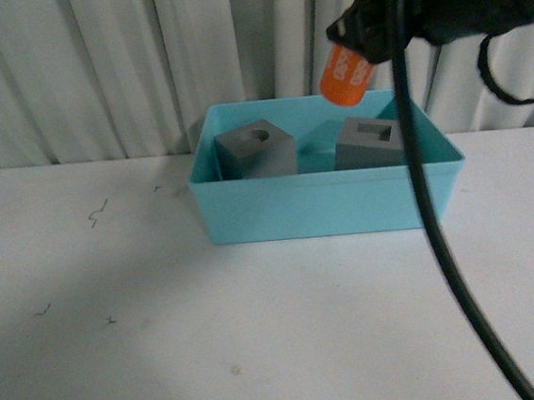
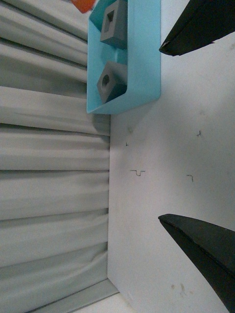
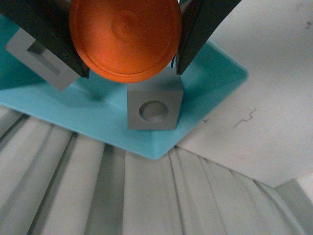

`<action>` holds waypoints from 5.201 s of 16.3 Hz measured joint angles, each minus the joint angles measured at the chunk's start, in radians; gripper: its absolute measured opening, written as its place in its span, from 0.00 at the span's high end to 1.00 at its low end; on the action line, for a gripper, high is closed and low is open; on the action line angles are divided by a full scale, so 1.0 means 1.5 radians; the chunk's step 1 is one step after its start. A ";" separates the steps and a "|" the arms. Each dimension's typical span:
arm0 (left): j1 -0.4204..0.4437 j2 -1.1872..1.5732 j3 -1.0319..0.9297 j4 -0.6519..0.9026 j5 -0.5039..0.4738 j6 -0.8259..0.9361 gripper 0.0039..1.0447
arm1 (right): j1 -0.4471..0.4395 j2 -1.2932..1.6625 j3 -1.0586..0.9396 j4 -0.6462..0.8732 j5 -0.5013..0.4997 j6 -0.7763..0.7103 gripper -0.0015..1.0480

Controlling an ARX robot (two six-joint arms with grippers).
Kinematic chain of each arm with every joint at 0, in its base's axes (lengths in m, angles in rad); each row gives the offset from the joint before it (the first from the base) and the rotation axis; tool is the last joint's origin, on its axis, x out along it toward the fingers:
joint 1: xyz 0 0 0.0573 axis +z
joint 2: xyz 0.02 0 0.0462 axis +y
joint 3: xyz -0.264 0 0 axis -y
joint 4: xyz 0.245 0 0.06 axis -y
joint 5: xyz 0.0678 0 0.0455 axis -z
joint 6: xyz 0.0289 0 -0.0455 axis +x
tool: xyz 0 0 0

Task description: Place gray and orange parts in blue box

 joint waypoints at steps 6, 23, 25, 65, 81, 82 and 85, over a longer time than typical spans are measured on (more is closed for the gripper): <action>0.000 0.000 0.000 0.000 0.000 0.000 0.06 | 0.014 0.067 0.079 -0.015 0.037 0.010 0.54; 0.000 0.000 0.000 0.000 0.000 0.000 0.06 | 0.038 0.392 0.424 -0.178 0.148 0.048 0.55; 0.000 0.000 0.000 0.000 0.000 0.000 0.06 | 0.038 0.405 0.436 -0.183 0.149 0.053 0.55; 0.002 0.000 0.000 0.000 -0.001 0.000 0.06 | -0.128 -0.811 -0.849 0.225 0.262 0.081 0.97; 0.001 0.000 0.000 0.000 0.000 0.000 0.06 | -0.161 -1.159 -0.850 -0.099 0.244 0.079 0.98; 0.001 0.000 0.000 0.000 0.000 0.000 0.06 | -0.161 -1.167 -0.850 -0.107 0.244 0.079 0.98; 0.001 0.000 0.000 0.000 0.000 0.000 0.06 | -0.161 -1.196 -0.850 -0.138 0.244 0.079 0.98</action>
